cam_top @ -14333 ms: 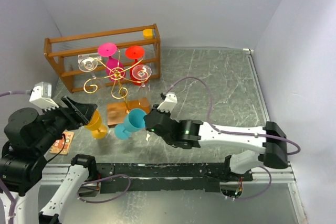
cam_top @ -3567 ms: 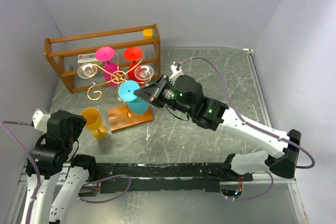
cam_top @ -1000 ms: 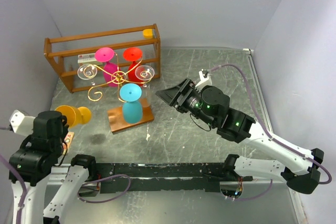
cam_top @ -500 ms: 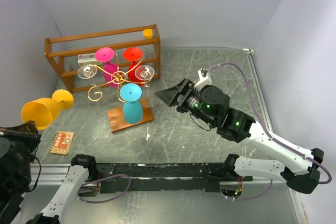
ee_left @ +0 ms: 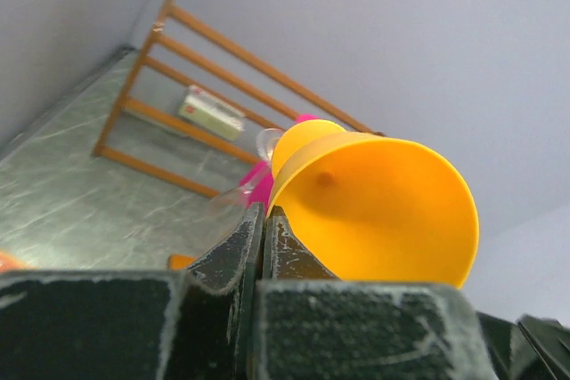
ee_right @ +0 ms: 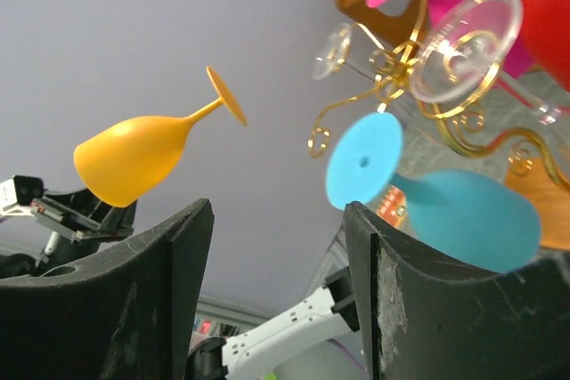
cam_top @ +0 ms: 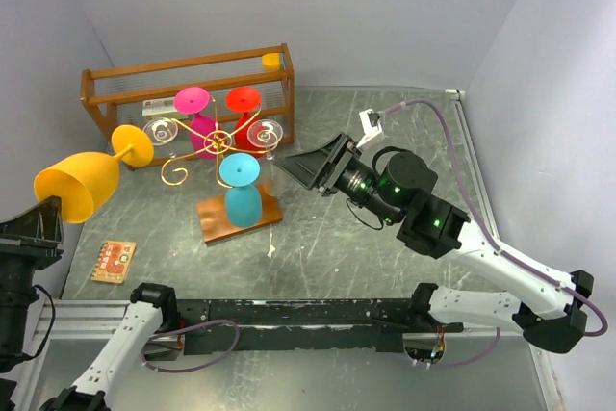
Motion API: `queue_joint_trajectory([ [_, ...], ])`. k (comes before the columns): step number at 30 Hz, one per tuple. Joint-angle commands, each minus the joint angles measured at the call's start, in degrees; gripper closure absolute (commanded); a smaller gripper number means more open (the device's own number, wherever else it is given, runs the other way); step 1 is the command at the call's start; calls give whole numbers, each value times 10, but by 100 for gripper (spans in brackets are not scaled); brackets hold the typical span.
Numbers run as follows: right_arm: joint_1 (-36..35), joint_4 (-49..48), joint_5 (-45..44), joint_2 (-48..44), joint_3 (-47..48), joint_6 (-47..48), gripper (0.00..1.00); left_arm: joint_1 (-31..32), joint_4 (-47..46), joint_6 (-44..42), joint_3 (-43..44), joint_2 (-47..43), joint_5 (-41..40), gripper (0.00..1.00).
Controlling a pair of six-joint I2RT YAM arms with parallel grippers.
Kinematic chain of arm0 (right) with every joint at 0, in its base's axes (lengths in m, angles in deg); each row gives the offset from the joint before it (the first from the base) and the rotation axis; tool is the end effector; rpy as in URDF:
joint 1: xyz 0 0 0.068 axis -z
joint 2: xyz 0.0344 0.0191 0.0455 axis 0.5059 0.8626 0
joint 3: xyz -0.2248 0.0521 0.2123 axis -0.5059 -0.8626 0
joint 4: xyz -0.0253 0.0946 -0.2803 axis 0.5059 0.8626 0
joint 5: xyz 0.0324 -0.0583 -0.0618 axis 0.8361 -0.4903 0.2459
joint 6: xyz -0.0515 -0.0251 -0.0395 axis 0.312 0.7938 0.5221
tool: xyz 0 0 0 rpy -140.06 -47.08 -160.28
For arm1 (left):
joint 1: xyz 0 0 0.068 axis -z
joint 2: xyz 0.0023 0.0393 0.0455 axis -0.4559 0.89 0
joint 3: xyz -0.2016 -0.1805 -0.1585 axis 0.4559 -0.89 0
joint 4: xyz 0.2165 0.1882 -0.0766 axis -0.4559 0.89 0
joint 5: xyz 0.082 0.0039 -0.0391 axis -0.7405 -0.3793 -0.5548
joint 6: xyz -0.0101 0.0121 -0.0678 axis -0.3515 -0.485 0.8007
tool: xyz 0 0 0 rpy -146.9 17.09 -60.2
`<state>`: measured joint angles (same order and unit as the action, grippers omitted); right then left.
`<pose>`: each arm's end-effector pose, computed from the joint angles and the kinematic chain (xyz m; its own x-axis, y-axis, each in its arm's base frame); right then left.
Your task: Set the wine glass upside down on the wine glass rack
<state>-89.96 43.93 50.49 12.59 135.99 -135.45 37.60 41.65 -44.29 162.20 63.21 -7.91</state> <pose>0.1344 0.2152 0.4733 -0.6686 0.5510 -0.4994 -0.4314 0.2596 0.8640 -0.0760 0.0372 0.5650 0.1558 -0.6084 -0.7782 -0.1674 0.7602 -0.6278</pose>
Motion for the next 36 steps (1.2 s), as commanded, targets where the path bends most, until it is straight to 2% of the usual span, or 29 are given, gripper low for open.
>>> queue_joint_trajectory([
  [1, 3, -64, 34, 15, 33, 3, 39, 11, -114, -23, -21, -7, 127, 93],
  [6, 3, -76, 20, 40, 64, -56, 41, 11, -236, -20, -75, 1, 242, 93],
  [9, 3, -53, 22, 67, 103, -81, 46, 11, -338, -52, -117, 11, 350, 93],
  [16, 2, -52, 13, 82, 122, -135, 51, 10, -465, -54, -170, 61, 469, 93],
  [27, 2, -41, -58, 74, 115, -195, 53, 5, -616, -15, -267, 87, 526, 93],
  [31, 2, -57, -84, 80, 113, -220, 59, 5, -668, 8, -301, 89, 549, 93],
  [36, 2, -37, -115, 89, 139, -235, 61, 5, -710, 24, -340, 82, 570, 93],
])
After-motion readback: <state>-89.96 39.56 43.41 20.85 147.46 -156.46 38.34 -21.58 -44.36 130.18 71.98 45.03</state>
